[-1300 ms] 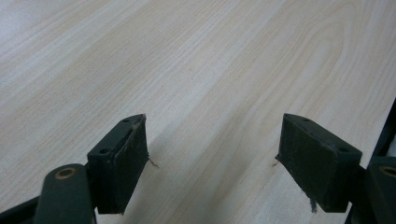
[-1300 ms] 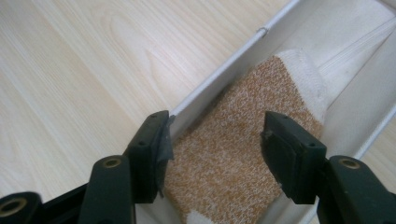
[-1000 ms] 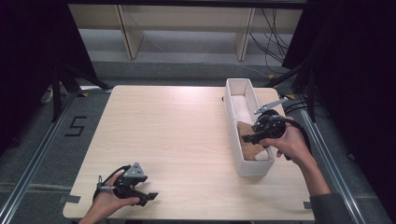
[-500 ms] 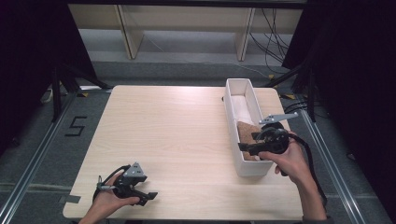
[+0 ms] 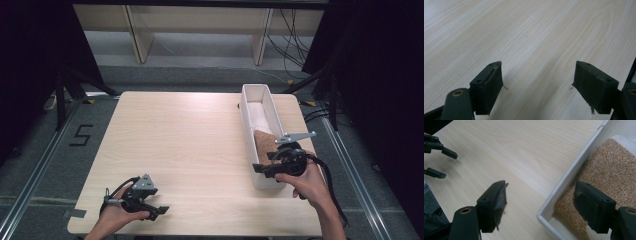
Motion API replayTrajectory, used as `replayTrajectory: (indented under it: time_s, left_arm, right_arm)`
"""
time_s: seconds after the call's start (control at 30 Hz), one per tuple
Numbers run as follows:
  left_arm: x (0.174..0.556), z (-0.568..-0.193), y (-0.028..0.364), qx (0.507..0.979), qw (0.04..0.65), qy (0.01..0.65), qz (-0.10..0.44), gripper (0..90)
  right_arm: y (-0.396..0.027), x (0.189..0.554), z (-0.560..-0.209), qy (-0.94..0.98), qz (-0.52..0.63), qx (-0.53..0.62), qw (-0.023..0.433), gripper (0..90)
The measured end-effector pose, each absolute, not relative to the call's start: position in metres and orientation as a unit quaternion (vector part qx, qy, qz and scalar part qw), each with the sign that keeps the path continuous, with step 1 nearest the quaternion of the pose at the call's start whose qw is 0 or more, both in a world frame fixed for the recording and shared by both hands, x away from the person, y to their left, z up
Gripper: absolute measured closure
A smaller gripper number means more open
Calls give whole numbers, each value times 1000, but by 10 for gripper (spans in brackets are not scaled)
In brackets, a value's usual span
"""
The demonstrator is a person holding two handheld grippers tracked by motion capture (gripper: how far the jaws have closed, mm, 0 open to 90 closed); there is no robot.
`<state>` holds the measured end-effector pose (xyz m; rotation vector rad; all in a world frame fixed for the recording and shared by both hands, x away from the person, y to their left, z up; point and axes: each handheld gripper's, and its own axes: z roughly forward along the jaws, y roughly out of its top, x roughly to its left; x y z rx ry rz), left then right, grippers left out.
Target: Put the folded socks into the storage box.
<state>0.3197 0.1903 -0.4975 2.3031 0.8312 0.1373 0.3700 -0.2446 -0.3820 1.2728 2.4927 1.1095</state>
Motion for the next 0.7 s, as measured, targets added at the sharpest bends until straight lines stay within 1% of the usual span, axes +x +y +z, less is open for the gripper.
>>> replayTrajectory:
  time_s: [0.03,0.07,0.17,0.2,0.3,0.37,0.4,0.6,0.7]
  left_arm:
    - [320,-497,190,884,337,318,53,226]
    - [321,-497,190,885,337,317,51,225]
    - [321,-497,190,886,336,315,54,226]
    - [321,-497,190,886,335,315,54,225]
    - [320,-497,190,884,338,320,55,225]
    - [320,-497,191,882,339,322,57,226]
    - [320,-497,192,883,339,321,55,225]
    - [320,-497,196,881,336,329,62,225]
    - [320,-497,198,880,339,328,59,225]
  right_arm:
    - [-244,369,-382,824,372,423,65,276]
    - [-245,370,-382,828,371,414,74,276]
    - [-244,367,-383,827,373,415,67,276]
    - [-244,367,-385,823,382,414,74,276]
    - [-244,362,-385,824,379,417,66,275]
    - [-245,360,-385,826,382,408,71,276]
    - [-245,357,-384,826,378,415,61,275]
    - [-242,348,-383,825,390,403,67,268]
    - [-240,344,-385,828,389,399,62,268]
